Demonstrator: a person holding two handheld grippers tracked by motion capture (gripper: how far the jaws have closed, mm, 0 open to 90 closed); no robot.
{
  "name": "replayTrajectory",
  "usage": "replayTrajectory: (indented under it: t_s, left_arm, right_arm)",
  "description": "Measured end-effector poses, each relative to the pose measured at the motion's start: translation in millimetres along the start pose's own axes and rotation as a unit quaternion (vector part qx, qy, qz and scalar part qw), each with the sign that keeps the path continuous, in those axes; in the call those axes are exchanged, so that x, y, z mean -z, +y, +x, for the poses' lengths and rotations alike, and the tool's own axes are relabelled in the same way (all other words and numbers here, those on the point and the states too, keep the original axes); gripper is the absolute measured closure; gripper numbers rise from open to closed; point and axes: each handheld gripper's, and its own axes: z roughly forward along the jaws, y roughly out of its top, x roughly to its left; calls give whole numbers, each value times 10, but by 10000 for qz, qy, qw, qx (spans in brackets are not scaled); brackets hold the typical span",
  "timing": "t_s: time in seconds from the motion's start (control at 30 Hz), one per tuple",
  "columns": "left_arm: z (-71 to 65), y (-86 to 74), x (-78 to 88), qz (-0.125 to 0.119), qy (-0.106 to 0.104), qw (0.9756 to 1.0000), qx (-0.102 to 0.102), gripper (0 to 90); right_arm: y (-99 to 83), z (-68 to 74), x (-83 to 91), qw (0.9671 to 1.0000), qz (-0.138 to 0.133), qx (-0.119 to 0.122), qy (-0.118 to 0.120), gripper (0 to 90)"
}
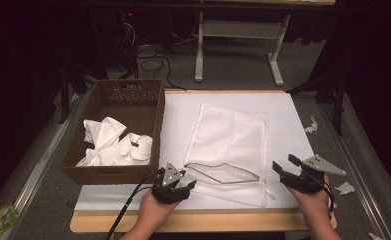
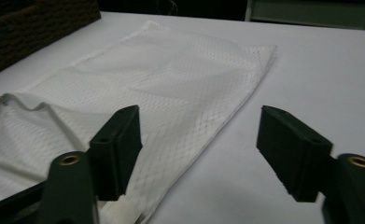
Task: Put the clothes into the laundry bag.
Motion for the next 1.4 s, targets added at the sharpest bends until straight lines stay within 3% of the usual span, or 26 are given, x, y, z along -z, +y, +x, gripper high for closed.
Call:
replayTrajectory:
  t_s: [0.03, 0.07, 0.13, 0.17, 0.2, 0.23, 0.3, 0.33, 0.37, 0.47, 0.5, 0.57, 0.63, 0.67, 0.7, 0.77, 0.9, 1.13, 1.27, 1.33, 1.37, 1.4]
  left_arm:
    - [-36, -3, 39, -106, -61, 9999, -113, 381]
    - [-36, -3, 39, -106, -61, 9999, -113, 350]
    - [-67, 8, 57, -194, -40, 9995, -264, 317]
    - [-60, 16, 35, -243, -15, 9992, -310, 283]
    - [-60, 16, 35, -243, -15, 9992, -310, 282]
    - [-34, 12, -1, -263, -51, 9993, -247, 282]
    - [-15, 1, -37, -200, -22, 9995, -225, 283]
    - [-15, 1, -37, -200, -22, 9995, -225, 282]
    - [9, -11, -53, -161, 1, 9996, -210, 283]
    - [35, -9, -49, -97, -84, 9999, -88, 304]
    - [58, -1, -42, -95, -140, 9999, 25, 318]
    - [65, 3, -31, -151, -126, 9998, 29, 316]
    - [65, 5, -23, -156, -124, 9998, 14, 315]
    - [63, 6, -16, -170, -119, 9998, 7, 315]
    - [60, 8, -12, -181, -130, 9997, 13, 315]
    - [61, 10, -14, -190, -124, 9997, 26, 315]
    - [62, 7, -35, -147, -88, 9999, 11, 312]
    - [37, 8, -76, -137, -74, 9999, -60, 305]
    - [36, 17, -78, -151, -54, 9998, -129, 305]
    - [37, 18, -77, -152, -40, 9998, -133, 304]
    - [39, 19, -81, -117, -64, 9998, -129, 304]
    - [40, 21, -86, -95, -85, 9998, -135, 303]
  right_arm:
    - [43, -28, -105, 10000, 72, 12, -34, 375]
    - [43, -28, -105, 10000, 72, 12, -34, 375]
    - [149, -112, -374, 9993, 303, -106, -182, 412]
    - [208, -200, -647, 9979, 521, -203, -330, 433]
    - [208, -200, -647, 9979, 521, -203, -330, 433]
    - [244, -285, -925, 9954, 827, -247, -405, 464]
    - [284, -350, -1152, 9933, 1003, -204, -541, 466]
    - [284, -350, -1152, 9933, 1003, -204, -541, 466]
    - [342, -422, -1331, 9911, 1171, -223, -593, 498]
    - [405, -477, -1492, 9888, 1318, -350, -603, 484]
    - [457, -496, -1615, 9866, 1403, -250, -792, 496]
    - [467, -487, -1723, 9845, 1525, -221, -840, 546]
    - [471, -449, -1759, 9869, 1408, -45, -783, 748]
    - [471, -449, -1759, 9869, 1408, -45, -783, 748]
    - [497, -441, -1767, 9859, 1492, 27, -761, 895]
    - [499, -453, -1764, 9859, 1490, 33, -755, 898]
    - [473, -522, -1659, 9843, 1533, -134, -867, 898]
    - [260, -827, -1225, 9834, 1379, -329, -1135, 895]
    - [187, -898, -1075, 9831, 1346, -393, -1178, 885]
    - [161, -932, -1003, 9833, 1322, -370, -1193, 760]
    - [169, -918, -912, 9859, 1159, -462, -1119, 633]
    - [177, -883, -856, 9875, 1061, -486, -1056, 577]
